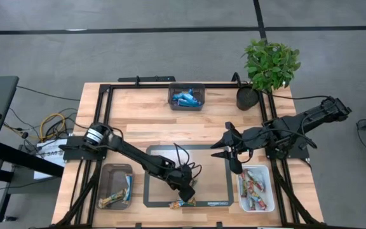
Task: Pick and place Granola Bars by type
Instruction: Put the orange granola bar into the bottom black bin
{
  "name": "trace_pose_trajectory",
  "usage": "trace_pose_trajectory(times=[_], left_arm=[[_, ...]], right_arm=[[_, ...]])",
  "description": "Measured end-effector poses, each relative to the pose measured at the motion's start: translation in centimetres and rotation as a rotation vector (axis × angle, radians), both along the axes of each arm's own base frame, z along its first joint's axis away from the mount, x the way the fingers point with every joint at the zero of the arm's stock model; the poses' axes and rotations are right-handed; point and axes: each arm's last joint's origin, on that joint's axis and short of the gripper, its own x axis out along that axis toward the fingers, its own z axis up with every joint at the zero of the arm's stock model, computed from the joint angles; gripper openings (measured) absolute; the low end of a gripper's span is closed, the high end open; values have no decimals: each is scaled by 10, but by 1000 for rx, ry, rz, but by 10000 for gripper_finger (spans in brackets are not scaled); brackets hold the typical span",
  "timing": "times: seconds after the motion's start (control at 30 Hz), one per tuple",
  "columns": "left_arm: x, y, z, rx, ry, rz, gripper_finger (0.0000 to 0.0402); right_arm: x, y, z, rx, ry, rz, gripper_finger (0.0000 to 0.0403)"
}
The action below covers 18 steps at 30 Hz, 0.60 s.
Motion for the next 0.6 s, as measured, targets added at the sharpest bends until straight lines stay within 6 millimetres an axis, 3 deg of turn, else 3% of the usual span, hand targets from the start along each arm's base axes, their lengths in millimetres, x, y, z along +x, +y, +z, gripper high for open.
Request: trace_pose_trajectory(times=[0.1, 0.37, 0.6], left_arm=[[7, -6, -10, -19, 6, -12, 187], [13, -7, -9, 37, 38, -18, 183], [11, -6, -11, 34, 73, -15, 112]], right_arm=[[0, 0, 0, 0, 0, 0, 132], [1, 0, 1, 7, -15, -1, 132], [1, -2, 1, 12, -14, -11, 132]])
